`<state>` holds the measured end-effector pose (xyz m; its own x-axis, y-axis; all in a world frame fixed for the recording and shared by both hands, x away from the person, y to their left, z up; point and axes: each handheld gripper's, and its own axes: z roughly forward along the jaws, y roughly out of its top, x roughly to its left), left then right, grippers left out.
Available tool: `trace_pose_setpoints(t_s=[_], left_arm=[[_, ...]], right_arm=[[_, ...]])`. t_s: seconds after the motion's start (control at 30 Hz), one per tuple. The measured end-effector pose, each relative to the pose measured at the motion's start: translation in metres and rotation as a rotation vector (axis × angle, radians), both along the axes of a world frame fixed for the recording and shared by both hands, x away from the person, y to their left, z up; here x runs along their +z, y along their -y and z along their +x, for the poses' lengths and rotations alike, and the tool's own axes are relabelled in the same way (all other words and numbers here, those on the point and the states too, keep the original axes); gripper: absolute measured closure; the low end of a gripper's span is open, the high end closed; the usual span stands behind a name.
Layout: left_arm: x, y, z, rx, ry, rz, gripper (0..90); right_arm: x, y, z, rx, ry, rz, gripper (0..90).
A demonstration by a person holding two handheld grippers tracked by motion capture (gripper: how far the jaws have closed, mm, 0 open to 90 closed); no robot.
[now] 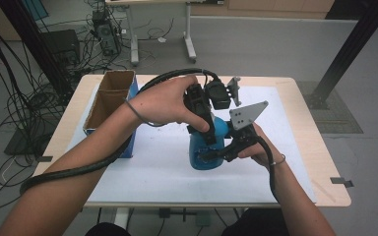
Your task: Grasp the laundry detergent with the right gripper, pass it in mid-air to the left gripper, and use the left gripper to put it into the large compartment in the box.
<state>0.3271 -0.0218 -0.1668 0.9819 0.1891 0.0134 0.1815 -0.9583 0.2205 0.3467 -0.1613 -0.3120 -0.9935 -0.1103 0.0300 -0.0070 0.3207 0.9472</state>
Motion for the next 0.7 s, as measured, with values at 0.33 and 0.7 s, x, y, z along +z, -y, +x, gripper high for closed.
trace_pose_setpoints(t_s=[0.33,0.7], left_arm=[[0.0010,-0.0002,0.0006,0.006,0.004,-0.003,37.5],[0.0020,0.0042,0.0049,0.006,0.004,0.001,37.7]], right_arm=[[0.0012,0.0002,0.0006,0.000,0.002,0.000,43.5],[0.0008,0.0032,0.0043,-0.005,0.002,0.009,43.0]])
